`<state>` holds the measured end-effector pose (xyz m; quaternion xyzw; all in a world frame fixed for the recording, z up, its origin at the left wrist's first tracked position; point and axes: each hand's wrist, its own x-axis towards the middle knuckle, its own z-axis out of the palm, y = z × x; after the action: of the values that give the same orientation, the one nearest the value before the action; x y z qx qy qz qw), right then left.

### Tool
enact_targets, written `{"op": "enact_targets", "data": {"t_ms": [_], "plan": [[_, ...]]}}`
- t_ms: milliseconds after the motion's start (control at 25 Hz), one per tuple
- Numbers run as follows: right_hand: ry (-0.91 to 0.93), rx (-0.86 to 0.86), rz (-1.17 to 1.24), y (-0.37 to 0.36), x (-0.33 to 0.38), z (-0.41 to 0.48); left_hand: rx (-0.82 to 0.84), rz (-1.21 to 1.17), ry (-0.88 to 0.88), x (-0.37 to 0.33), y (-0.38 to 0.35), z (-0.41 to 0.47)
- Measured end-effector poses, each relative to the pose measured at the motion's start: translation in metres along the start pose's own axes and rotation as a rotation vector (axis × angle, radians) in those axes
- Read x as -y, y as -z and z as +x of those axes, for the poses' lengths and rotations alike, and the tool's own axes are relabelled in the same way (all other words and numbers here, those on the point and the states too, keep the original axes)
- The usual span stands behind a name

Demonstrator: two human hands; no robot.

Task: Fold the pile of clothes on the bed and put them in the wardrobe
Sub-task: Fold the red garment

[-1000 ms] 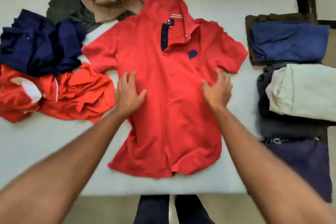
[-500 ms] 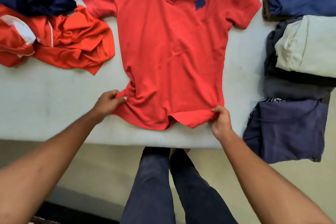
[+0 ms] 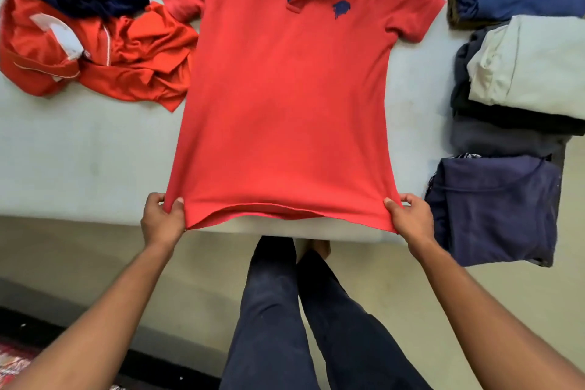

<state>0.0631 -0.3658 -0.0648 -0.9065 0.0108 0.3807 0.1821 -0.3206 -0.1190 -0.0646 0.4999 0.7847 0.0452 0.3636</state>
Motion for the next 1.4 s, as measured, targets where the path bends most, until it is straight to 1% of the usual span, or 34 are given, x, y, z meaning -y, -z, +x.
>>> {"op": "enact_targets", "data": {"t_ms": [80,160,240,320,360,400,440,520,600,640,720,800,880,960,1080,1120,1160,1200,1240,1280,1320,1400], "plan": [[-0.019,-0.008,-0.055,-0.011,-0.017,-0.003,0.019,0.088,0.054,0.01,-0.015,0.0],[-0.06,-0.031,-0.143,-0.019,-0.024,-0.007,0.058,0.234,0.061,0.006,-0.026,0.005],[-0.098,-0.075,-0.243,-0.025,-0.019,-0.015,-0.014,0.327,0.06,-0.009,-0.033,0.008],[-0.059,-0.158,-0.258,-0.027,-0.009,-0.021,-0.124,0.255,0.005,-0.032,-0.041,0.004],[0.002,-0.187,-0.226,-0.028,-0.003,-0.022,-0.152,0.206,-0.077,-0.043,-0.045,0.003],[0.062,-0.196,-0.146,-0.028,0.007,-0.018,-0.136,0.174,-0.189,-0.056,-0.051,0.003],[0.099,-0.185,-0.02,-0.029,0.022,-0.011,-0.079,0.15,-0.306,-0.067,-0.059,0.006],[0.099,-0.117,0.24,-0.031,0.061,0.014,0.061,0.144,-0.531,-0.094,-0.08,0.013],[0.074,-0.098,0.423,-0.031,0.11,0.054,0.186,0.238,-0.739,-0.135,-0.109,0.026],[0.053,-0.125,0.482,-0.03,0.136,0.075,0.241,0.299,-0.84,-0.16,-0.125,0.033],[0.011,-0.218,0.579,-0.026,0.186,0.121,0.346,0.41,-1.046,-0.217,-0.163,0.048],[-0.02,-0.321,0.627,-0.017,0.235,0.165,0.435,0.524,-1.249,-0.274,-0.199,0.059],[-0.075,-0.395,0.715,-0.007,0.272,0.204,0.505,0.646,-1.394,-0.328,-0.239,0.071],[-0.117,-0.399,0.811,-0.001,0.288,0.23,0.539,0.726,-1.44,-0.375,-0.274,0.077],[-0.105,-0.347,0.967,0.013,0.292,0.242,0.531,0.753,-1.38,-0.417,-0.306,0.076],[-0.1,-0.388,1.006,0.02,0.292,0.244,0.523,0.77,-1.379,-0.426,-0.311,0.075],[-0.055,-0.485,1.027,0.027,0.292,0.245,0.516,0.795,-1.387,-0.431,-0.313,0.074],[0.047,-0.62,1.008,0.033,0.291,0.246,0.512,0.825,-1.391,-0.434,-0.316,0.073],[0.166,-0.71,0.96,0.037,0.29,0.246,0.512,0.856,-1.386,-0.44,-0.321,0.072],[0.248,-0.742,0.9,0.036,0.288,0.246,0.513,0.886,-1.376,-0.447,-0.326,0.07],[0.287,-0.739,0.844,0.03,0.283,0.246,0.512,0.918,-1.37,-0.453,-0.332,0.067],[0.289,-0.678,0.782,0.014,0.272,0.247,0.488,0.969,-1.374,-0.468,-0.344,0.064]]}}
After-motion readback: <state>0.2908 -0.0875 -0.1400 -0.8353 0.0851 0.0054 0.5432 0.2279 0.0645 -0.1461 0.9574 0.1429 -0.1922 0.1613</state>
